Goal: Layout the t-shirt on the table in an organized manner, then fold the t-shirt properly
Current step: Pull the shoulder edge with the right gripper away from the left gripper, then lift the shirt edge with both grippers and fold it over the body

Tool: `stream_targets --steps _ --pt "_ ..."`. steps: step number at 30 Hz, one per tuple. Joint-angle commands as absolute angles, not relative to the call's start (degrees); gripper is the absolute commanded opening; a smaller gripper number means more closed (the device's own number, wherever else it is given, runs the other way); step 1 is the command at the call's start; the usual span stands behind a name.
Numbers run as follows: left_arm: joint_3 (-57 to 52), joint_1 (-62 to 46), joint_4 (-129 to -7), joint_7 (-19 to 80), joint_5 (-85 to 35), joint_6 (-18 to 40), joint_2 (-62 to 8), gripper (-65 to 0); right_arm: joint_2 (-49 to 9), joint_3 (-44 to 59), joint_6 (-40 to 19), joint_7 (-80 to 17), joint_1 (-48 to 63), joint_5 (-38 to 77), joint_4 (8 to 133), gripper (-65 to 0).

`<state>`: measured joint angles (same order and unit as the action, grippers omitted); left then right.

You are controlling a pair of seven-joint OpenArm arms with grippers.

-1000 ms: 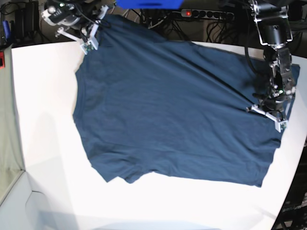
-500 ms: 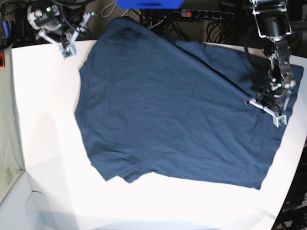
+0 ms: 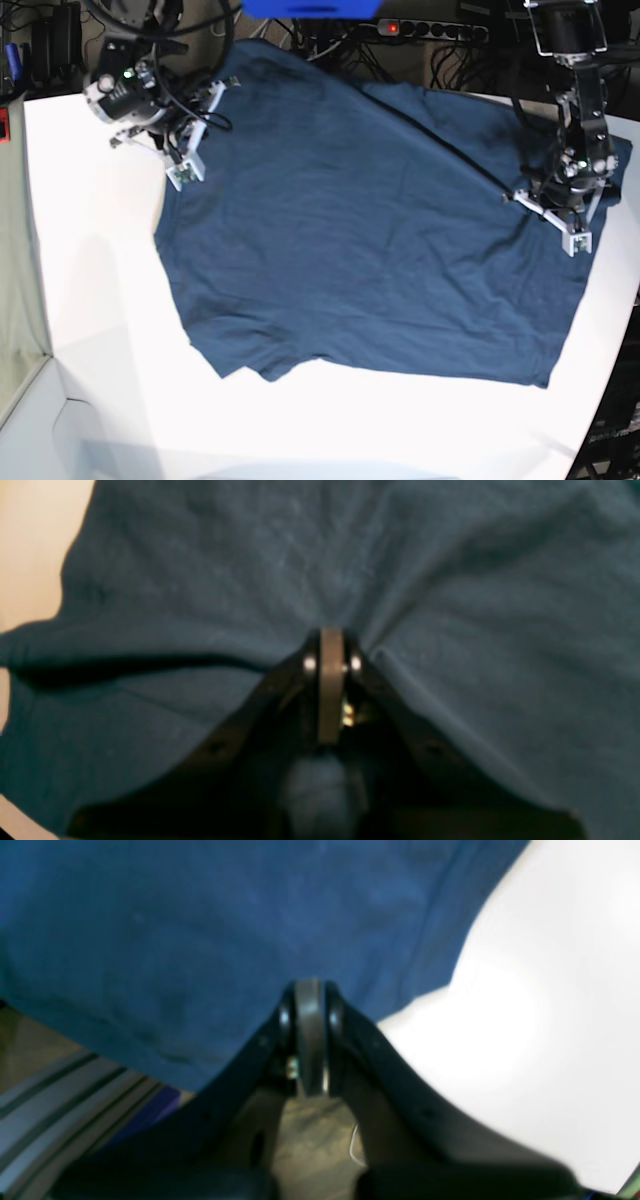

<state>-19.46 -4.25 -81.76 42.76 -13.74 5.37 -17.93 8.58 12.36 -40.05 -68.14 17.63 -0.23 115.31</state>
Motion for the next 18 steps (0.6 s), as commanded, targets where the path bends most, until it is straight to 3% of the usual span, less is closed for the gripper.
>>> stream_targets --steps 1,8,18 --pt "-19.8 -3.6 -83.8 41.5 -13.9 5.3 -18.8 -64.8 8.7 11.9 -40.0 -67.5 16.8 0.3 115.6 -65.0" --pt "-21.6 -7.5 -86.9 41.5 -13.8 5.3 -19.4 -64.8 6.5 12.4 -40.0 -66.9 12.2 0.1 106.2 -65.0" --pt "-23.1 -8.7 -80.7 41.0 -13.8 5.3 -18.9 -64.8 1.6 14.7 -40.0 -66.9 1.2 0.0 93.3 -65.0"
